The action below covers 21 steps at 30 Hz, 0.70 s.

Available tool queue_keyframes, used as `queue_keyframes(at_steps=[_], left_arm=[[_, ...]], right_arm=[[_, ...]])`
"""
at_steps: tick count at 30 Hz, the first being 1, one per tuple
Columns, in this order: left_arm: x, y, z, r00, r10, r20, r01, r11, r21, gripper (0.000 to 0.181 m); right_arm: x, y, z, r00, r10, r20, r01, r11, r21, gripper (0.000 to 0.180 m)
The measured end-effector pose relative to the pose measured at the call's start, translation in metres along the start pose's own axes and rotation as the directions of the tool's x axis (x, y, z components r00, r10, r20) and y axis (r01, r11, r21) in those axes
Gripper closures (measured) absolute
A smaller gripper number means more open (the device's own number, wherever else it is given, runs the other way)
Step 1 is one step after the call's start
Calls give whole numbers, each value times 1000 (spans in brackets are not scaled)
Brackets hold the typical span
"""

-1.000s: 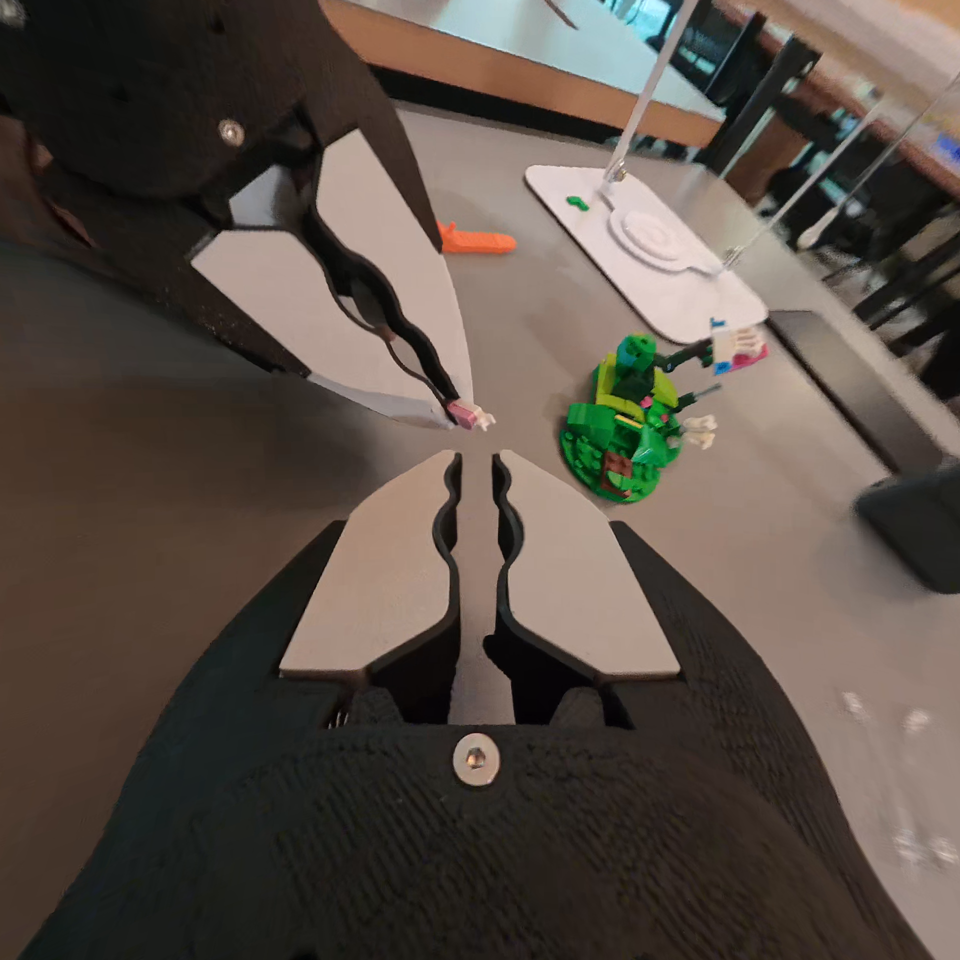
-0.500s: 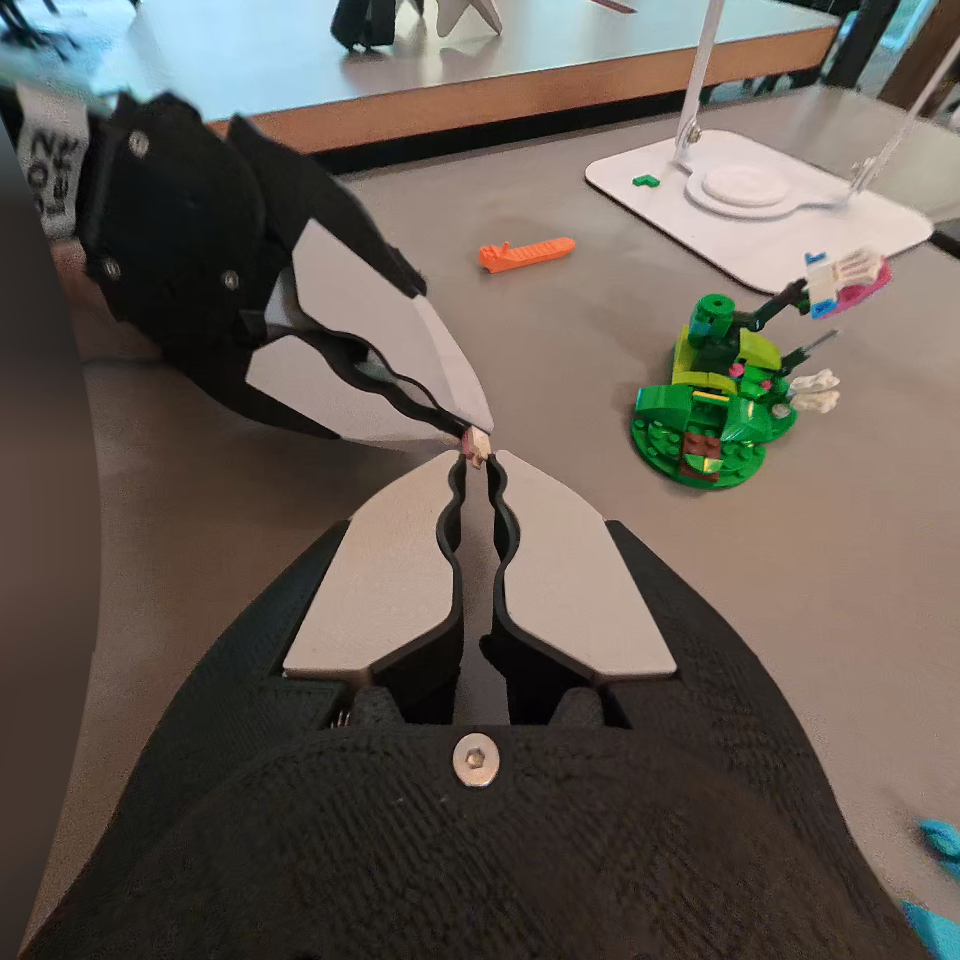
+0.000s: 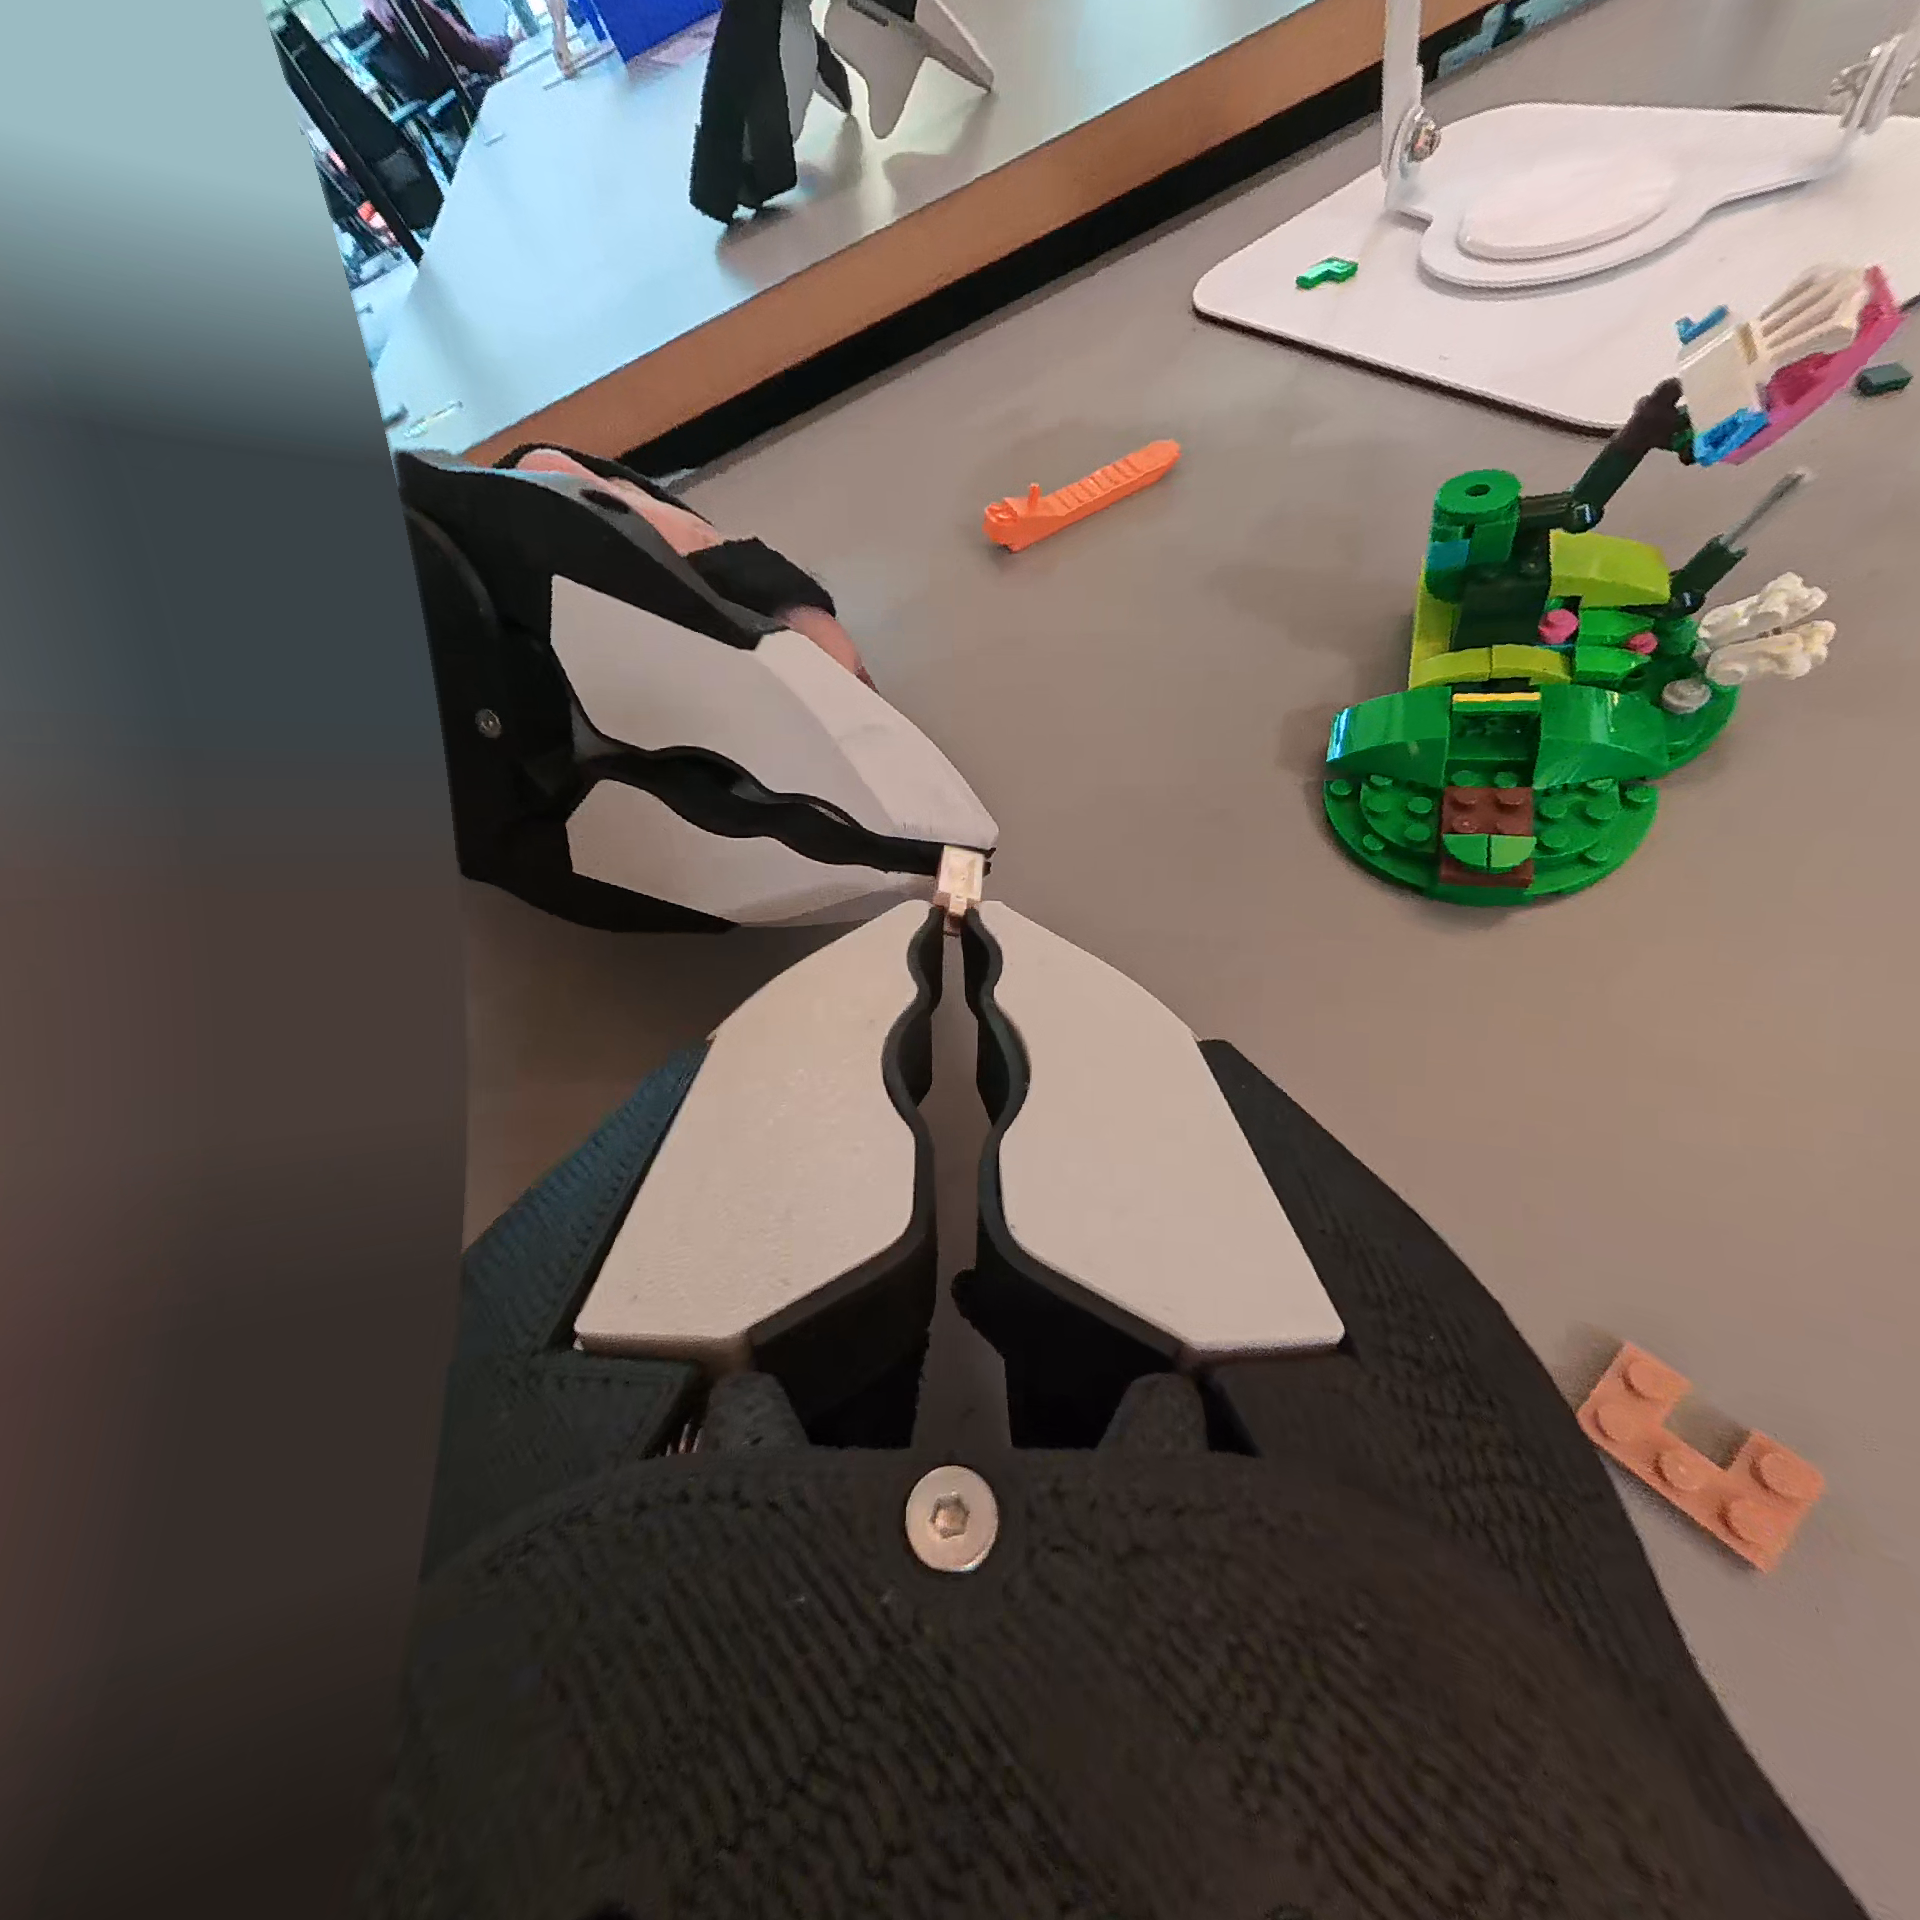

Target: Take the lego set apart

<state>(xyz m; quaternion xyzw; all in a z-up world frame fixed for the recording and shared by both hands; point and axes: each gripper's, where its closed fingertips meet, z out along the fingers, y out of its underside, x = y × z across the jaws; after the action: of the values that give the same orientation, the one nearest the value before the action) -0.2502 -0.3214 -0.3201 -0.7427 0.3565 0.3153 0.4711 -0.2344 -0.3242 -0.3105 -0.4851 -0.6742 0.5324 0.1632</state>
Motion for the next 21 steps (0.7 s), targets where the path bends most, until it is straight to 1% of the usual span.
queue_keyframes(at_steps=[4,6,8,10,13,17,19,21], left_arm=[[-3,-2,-2,999,26,28,-26,1000,7,177],[-5,-1,-2,998,42,42,-42,999,1,177],[-7,-1,-2,999,27,47,-27,1000,-4,177],[-9,0,-2,999,-30,39,30,1000,-5,177],[-9,1,-2,982,-191,-16,191,982,6,177],[-6,-1,-2,912,-390,-124,396,918,25,178],[-5,-2,-3,886,-433,-163,444,896,31,178],[-2,-2,-3,901,-397,-176,409,912,35,177]], right_arm=[[-1,-3,-1,999,33,20,-34,999,24,178],[-1,-5,-1,1000,17,6,-18,999,29,179],[1,-7,-1,1000,-9,-24,10,999,39,179],[1,-10,0,998,-36,-58,39,998,55,179],[3,-15,0,989,-90,-115,99,993,71,179],[5,-18,-1,974,-140,-177,156,985,75,179],[5,-19,-1,972,-145,-183,161,984,75,179],[3,-15,-1,978,-141,-154,151,987,56,179]])
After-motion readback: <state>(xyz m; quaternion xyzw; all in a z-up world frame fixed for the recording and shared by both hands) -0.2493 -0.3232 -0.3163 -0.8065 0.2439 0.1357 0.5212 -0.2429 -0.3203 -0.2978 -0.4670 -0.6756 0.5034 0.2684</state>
